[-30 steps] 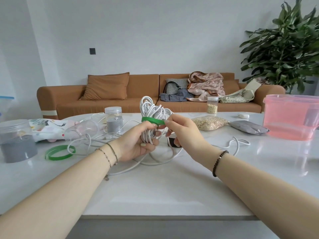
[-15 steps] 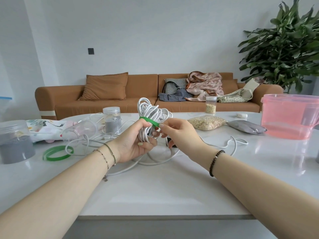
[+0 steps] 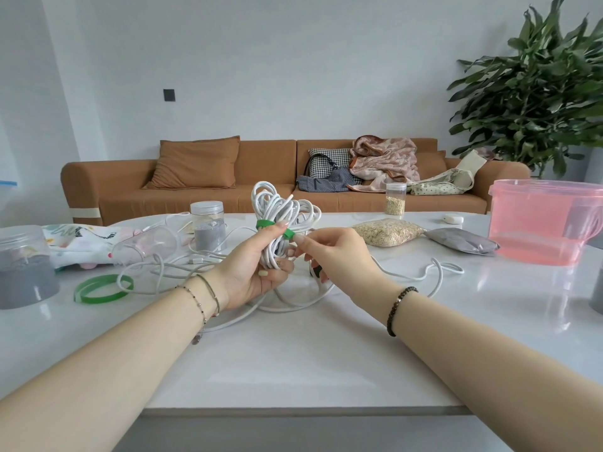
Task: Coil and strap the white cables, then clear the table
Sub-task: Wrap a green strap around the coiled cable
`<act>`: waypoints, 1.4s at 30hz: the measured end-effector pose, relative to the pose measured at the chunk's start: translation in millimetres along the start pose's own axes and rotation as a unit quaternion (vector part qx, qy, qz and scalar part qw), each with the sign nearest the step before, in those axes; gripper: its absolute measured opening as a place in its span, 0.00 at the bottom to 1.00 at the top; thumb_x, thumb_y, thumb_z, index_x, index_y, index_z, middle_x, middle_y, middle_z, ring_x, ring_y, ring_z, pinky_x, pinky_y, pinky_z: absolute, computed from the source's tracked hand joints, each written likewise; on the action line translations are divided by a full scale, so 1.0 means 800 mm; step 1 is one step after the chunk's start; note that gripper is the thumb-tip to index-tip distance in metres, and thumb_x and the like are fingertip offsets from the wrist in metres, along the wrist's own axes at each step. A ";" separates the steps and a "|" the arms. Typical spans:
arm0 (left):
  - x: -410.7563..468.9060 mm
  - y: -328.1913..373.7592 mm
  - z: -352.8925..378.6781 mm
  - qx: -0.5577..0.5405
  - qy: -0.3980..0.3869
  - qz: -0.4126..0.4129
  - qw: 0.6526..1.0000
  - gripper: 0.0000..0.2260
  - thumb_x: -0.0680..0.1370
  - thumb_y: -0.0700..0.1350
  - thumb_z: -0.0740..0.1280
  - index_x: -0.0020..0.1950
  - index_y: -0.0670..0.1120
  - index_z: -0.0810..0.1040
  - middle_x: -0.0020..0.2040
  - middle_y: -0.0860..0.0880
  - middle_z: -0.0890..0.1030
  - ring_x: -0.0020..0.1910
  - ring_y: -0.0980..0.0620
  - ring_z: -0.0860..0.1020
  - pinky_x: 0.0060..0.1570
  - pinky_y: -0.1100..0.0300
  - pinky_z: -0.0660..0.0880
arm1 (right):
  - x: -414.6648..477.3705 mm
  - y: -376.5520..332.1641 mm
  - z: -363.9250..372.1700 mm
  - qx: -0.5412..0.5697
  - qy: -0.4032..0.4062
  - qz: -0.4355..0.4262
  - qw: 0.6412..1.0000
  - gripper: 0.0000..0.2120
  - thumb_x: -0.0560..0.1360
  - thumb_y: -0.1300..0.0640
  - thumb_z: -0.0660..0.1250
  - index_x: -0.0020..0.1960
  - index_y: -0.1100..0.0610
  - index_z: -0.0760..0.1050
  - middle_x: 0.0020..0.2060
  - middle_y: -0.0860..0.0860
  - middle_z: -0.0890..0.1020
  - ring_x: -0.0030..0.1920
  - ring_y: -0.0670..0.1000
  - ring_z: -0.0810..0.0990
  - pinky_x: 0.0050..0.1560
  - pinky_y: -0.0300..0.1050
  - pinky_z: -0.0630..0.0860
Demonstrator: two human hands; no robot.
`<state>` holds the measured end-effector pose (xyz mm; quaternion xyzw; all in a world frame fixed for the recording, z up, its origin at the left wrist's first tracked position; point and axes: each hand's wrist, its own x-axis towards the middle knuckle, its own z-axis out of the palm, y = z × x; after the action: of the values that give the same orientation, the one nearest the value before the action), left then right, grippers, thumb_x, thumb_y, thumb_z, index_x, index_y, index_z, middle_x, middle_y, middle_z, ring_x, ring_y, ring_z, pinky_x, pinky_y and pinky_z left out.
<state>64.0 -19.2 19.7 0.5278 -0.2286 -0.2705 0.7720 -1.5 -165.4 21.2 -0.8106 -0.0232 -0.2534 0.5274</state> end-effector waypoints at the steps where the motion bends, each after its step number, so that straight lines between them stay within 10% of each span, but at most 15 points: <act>1: 0.000 0.000 -0.001 -0.006 0.005 0.004 1.000 0.14 0.78 0.52 0.65 0.55 0.42 0.73 0.39 0.47 0.71 0.27 0.58 0.66 0.20 0.71 0.55 | 0.000 0.000 0.000 0.042 -0.007 0.019 0.999 0.12 0.77 0.51 0.71 0.39 0.57 0.84 0.27 0.43 0.78 0.30 0.45 0.74 0.29 0.38 0.72; 6: 0.002 -0.003 0.001 0.045 0.038 0.050 0.997 0.27 0.80 0.56 0.64 0.71 0.38 0.71 0.50 0.41 0.76 0.33 0.54 0.76 0.22 0.68 0.66 | 0.000 -0.004 -0.003 0.111 -0.016 0.074 0.991 0.12 0.77 0.50 0.71 0.44 0.59 0.85 0.33 0.43 0.82 0.33 0.44 0.76 0.28 0.35 0.71; 13: 0.002 -0.005 -0.001 0.063 0.084 0.099 0.990 0.22 0.80 0.52 0.65 0.68 0.39 0.74 0.64 0.37 0.79 0.57 0.44 0.83 0.42 0.56 0.82 | 0.001 -0.004 -0.009 0.109 0.029 0.114 0.987 0.10 0.70 0.46 0.77 0.45 0.52 0.86 0.39 0.48 0.87 0.36 0.45 0.78 0.29 0.34 0.72; 42: 0.006 -0.012 0.004 0.082 0.100 0.073 0.989 0.15 0.80 0.51 0.66 0.61 0.42 0.75 0.50 0.43 0.78 0.42 0.50 0.77 0.29 0.63 0.75 | 0.008 0.005 -0.008 0.104 0.042 0.119 0.987 0.11 0.68 0.53 0.80 0.34 0.54 0.80 0.30 0.47 0.79 0.30 0.44 0.75 0.24 0.34 0.68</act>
<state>63.7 -27.6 12.1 0.5955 -0.2099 -0.1393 0.7628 3.1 -174.3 22.4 -0.7370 0.0692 -0.2187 0.6358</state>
